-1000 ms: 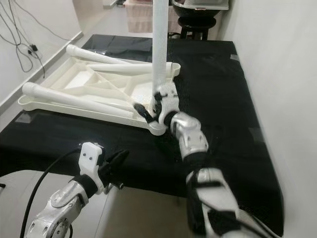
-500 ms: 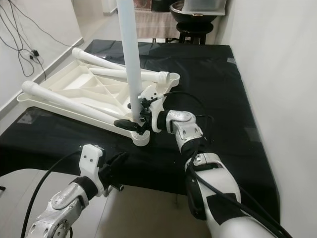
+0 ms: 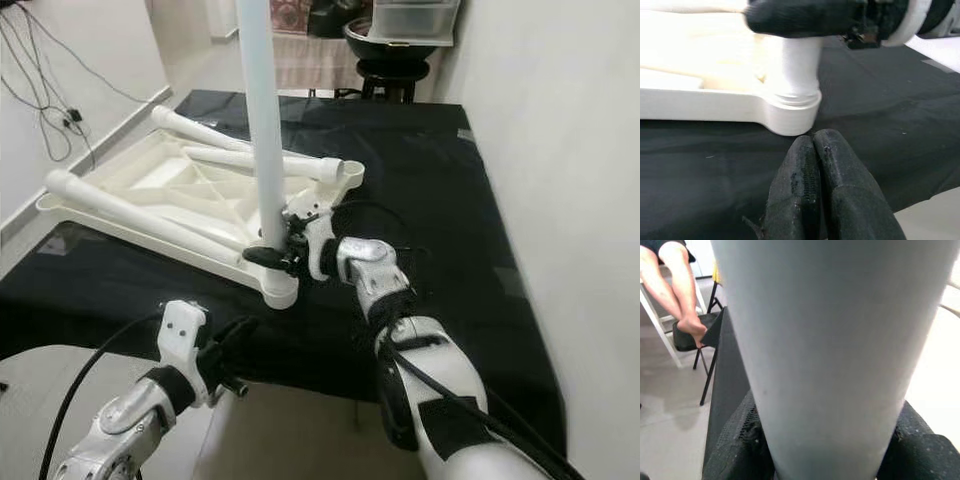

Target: Building children table

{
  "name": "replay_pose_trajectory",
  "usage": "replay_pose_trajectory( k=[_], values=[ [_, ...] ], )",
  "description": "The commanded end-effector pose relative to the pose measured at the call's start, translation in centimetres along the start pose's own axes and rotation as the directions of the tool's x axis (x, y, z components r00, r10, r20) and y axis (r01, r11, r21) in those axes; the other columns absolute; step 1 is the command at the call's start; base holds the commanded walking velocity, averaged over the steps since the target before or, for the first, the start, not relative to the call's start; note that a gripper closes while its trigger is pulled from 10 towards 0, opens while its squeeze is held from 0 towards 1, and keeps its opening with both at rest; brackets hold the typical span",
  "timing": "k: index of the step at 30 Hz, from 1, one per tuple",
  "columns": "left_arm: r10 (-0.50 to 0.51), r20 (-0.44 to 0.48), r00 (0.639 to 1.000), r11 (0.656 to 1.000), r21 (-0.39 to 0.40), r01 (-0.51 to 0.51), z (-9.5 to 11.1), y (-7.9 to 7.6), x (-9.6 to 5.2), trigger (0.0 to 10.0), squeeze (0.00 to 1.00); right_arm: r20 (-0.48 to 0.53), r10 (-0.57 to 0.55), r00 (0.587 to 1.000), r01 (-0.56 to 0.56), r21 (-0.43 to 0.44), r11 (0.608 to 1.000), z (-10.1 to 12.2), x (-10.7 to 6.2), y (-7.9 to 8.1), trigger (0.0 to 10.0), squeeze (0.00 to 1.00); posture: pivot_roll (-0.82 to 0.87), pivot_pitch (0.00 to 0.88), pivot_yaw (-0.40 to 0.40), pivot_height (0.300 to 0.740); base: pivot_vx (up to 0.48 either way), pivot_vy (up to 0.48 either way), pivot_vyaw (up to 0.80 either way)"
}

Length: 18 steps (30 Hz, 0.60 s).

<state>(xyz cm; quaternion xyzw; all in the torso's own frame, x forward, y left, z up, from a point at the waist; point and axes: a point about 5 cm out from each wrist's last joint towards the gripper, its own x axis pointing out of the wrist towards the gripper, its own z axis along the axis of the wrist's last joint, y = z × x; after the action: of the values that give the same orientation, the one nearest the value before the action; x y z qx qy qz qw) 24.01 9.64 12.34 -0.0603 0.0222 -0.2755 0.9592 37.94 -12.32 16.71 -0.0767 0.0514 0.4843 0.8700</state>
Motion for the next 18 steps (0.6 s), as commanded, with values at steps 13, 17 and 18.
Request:
replay_pose_trajectory(
  k=[13,17,18],
  values=[
    [-0.001,-0.020,1.000,1.000,-0.009,0.001,0.0,0.6,-0.5,10.0,0.00,-0.175,-0.805,0.567,0.822,0.070,0.565,-5.5,-5.5,-1.3,0.0,0.00,-0.03,0.091,0.034,0.740,0.000,0.000,0.00],
    [0.013,-0.014,1.000,1.000,-0.003,-0.013,0.0,0.6,-0.5,10.0,0.00,-0.146,-0.822,0.551,0.834,0.058,0.548,-4.4,-5.1,-1.9,0.0,0.00,-0.02,0.089,0.031,0.740,0.000,0.000,0.00],
    [0.018,-0.013,1.000,1.000,-0.003,-0.018,0.0,0.7,-0.5,10.0,0.00,-0.147,-0.823,0.549,0.835,0.057,0.547,-4.3,-4.9,-1.6,0.0,0.00,-0.02,0.086,0.030,0.740,0.000,0.000,0.00]
  ],
)
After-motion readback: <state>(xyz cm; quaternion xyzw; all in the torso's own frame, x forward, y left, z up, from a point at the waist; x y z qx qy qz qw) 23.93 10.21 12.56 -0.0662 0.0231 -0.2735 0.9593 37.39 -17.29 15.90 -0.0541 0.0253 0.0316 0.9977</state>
